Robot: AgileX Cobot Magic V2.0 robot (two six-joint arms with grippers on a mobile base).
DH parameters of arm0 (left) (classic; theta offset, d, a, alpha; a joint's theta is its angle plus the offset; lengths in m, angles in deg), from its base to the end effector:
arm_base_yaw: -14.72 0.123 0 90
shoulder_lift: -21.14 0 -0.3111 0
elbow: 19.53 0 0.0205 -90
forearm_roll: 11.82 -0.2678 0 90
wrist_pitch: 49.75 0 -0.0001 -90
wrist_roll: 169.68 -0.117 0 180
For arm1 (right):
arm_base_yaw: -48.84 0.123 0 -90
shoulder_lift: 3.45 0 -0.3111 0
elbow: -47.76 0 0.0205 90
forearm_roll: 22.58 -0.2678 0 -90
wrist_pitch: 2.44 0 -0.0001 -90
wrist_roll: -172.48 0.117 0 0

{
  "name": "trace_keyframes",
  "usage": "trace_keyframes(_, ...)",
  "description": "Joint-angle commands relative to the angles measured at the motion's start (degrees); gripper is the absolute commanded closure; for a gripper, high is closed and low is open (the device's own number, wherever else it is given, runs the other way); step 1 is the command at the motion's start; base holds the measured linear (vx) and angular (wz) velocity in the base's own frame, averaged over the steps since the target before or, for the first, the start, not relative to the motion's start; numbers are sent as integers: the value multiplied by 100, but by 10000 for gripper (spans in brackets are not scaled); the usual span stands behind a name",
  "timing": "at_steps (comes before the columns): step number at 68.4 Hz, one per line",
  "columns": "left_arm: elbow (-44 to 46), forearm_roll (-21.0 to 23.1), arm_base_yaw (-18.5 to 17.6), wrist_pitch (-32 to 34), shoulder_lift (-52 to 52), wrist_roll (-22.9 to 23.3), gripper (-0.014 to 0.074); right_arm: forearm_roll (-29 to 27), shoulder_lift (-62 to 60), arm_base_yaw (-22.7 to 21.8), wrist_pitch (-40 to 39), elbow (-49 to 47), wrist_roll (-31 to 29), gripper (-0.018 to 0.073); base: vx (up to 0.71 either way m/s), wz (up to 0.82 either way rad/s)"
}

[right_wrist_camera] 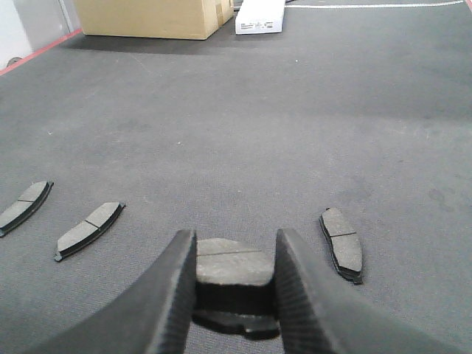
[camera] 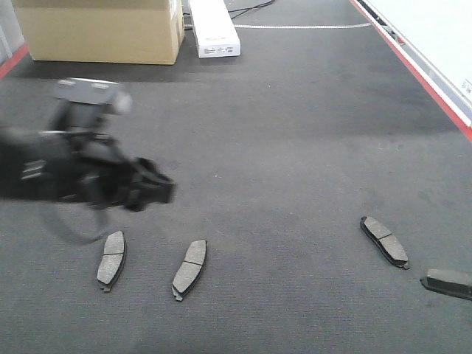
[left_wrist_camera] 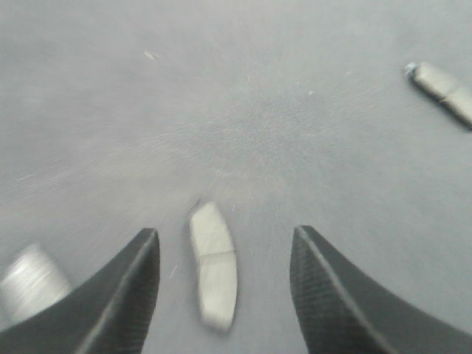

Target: Move and align brake pads A on conveyor

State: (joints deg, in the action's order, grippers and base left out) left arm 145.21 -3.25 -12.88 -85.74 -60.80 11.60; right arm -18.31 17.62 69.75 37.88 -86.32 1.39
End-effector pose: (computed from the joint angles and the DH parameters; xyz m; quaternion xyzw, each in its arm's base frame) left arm 0.2699 -0.1527 0.3384 0.1713 0.8998 -0.1611 0.3676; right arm 0.0578 0.0161 0.3237 -0.0927 0.7996 0.1174 0.5816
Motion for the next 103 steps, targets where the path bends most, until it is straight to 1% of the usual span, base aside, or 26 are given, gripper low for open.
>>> trace_keyframes(1, -264, -266, -31, 276, 845, 253, 224, 48, 68, -30, -584, -148, -26, 564, 0, 0)
trace_keyframes(9, -872, -575, -31, 334, 1809, 421, 224, 48, 68, -30, -584, -148, -26, 564, 0, 0)
trace_keyframes(13, -1164, -706, -31, 278, 2293, 433, 224, 48, 68, -30, -584, -148, -26, 564, 0, 0)
trace_keyframes(21, -1677, -858, -31, 168, 3023, 433, 224, 48, 68, -30, -584, -148, -26, 564, 0, 0)
trace_keyframes(25, -1916, -858, -31, 116, 3359, 433, 224, 48, 68, -30, -584, -148, -26, 564, 0, 0)
trace_keyframes(34, -2416, -1020, -31, -317, 4165, 428, 224, 48, 68, -30, -584, -148, -26, 564, 0, 0)
trace_keyframes(49, -3115, -1034, -31, -733, 5582, 428, 224, 48, 68, -30, -584, -148, -26, 564, 0, 0)
trace_keyframes(57, -3295, -1046, -31, -898, 6334, 423, 224, 48, 68, -30, -584, -148, -26, 564, 0, 0)
trace_keyframes(64, -3333, -1046, -31, -872, 6857, 423, 224, 48, 68, -30, -584, -148, -26, 564, 0, 0)
trace_keyframes(72, -3333, -1046, -31, -872, 7064, 423, 224, 48, 68, -30, -584, -148, -26, 564, 0, 0)
trace_keyframes(80, -3333, -1046, -31, -817, 7061, 409, 224, 48, 68, -30, -584, -148, -26, 564, 0, 0)
trace_keyframes(87, -3333, -1168, -31, -795, 7061, 409, 224, 48, 68, -30, -584, -148, -26, 564, 0, 0)
trace_keyframes(103, -3333, -1162, -31, -859, 7061, 409, 224, 48, 68, -30, -584, -148, -26, 564, 0, 0)
